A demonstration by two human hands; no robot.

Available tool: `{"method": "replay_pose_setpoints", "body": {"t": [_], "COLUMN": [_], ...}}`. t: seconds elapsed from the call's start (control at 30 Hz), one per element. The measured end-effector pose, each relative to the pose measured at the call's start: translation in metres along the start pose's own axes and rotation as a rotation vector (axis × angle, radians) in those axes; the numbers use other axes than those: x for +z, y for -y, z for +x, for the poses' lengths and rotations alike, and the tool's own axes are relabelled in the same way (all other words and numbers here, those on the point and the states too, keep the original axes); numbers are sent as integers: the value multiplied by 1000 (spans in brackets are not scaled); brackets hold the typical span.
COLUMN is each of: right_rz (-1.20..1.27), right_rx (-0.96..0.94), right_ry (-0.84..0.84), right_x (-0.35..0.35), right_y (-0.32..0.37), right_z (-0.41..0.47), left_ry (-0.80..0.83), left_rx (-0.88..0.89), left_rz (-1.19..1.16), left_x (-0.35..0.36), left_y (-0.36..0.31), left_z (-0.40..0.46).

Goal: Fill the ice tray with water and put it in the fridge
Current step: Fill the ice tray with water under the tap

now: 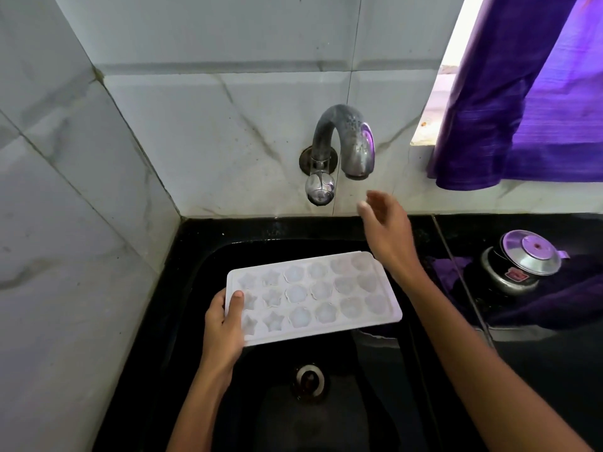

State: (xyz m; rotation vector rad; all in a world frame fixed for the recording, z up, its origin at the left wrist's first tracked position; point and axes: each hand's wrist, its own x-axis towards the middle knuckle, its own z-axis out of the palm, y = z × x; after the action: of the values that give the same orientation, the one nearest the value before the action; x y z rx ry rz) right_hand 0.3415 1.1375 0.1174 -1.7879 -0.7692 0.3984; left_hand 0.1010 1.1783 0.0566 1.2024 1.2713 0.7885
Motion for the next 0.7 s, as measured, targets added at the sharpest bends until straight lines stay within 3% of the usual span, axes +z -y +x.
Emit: {"method": "replay_pose_setpoints", "body": {"t": [0.17, 0.3, 0.7], "right_rz": [684, 914, 739], "right_rx": [560, 693, 724], "right_ry": [380, 368, 338], "right_x": [42, 47, 45], "right_y": [34, 42, 55], "right_z": [49, 53, 54], "left_ry": [-24, -21, -36], "left_rx": [-7, -9, -10], "left_rz": [-15, -38, -87], "left_x": [-1, -3, -3], "left_y": [6, 10, 15], "left_z": [0, -6, -19]}}
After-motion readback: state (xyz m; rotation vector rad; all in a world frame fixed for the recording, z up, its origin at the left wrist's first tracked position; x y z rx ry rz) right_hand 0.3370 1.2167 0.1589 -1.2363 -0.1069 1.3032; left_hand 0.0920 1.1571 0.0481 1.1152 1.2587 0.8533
